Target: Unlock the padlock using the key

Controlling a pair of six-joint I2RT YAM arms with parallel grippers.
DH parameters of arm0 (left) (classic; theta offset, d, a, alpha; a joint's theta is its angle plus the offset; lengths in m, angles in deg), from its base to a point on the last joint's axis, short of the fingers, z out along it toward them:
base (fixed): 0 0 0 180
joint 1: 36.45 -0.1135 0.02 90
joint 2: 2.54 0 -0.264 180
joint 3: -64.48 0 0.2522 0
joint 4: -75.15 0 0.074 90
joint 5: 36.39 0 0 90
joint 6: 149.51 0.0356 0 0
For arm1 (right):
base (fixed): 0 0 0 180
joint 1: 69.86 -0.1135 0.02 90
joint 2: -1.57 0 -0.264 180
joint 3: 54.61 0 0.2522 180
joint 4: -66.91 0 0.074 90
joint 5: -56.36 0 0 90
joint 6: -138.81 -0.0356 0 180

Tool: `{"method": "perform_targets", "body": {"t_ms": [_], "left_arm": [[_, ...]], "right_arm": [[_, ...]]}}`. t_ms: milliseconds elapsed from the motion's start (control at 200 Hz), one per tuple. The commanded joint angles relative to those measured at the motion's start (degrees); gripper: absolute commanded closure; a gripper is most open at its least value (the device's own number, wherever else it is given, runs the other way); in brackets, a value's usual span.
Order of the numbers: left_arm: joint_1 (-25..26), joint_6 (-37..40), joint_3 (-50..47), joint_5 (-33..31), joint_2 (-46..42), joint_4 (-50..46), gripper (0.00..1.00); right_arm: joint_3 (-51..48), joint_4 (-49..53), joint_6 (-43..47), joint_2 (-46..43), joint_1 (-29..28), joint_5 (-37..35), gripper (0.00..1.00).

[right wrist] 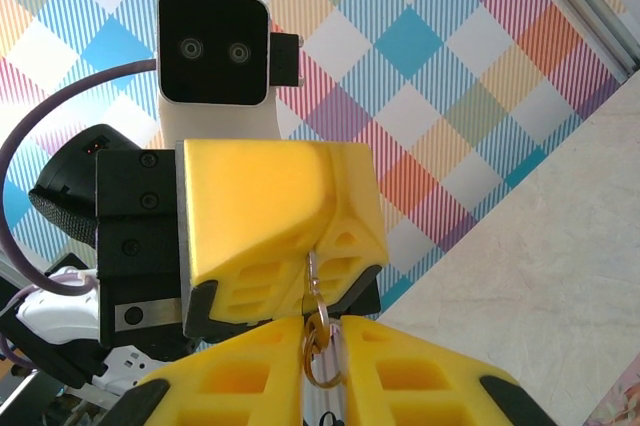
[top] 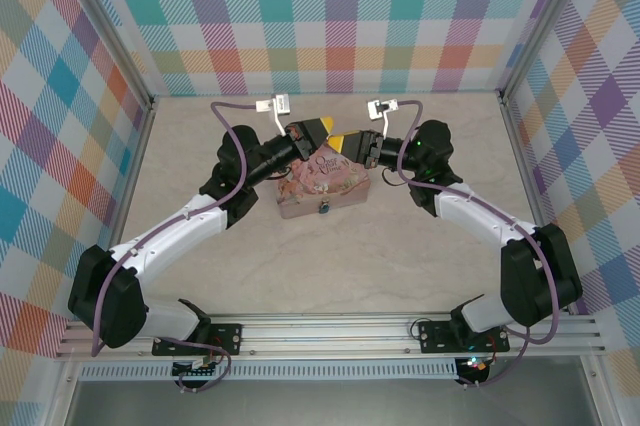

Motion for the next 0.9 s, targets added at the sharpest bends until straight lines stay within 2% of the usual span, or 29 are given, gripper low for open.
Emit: {"method": "perform_targets", "body": {"t_ms": [0, 895], "left_arm": [[0.9, -0.5, -0.6, 0.4, 0.1, 2.8, 1.00], [0.9, -1.8, -1.2, 0.7, 1.1, 4.2, 1.00]], "right_arm": [[2.1, -1.8, -0.4, 0.4, -0.4, 0.0, 0.82], [2.3, -1.2, -0.6, 0.8, -0.5, -0.8, 0.86]]}}
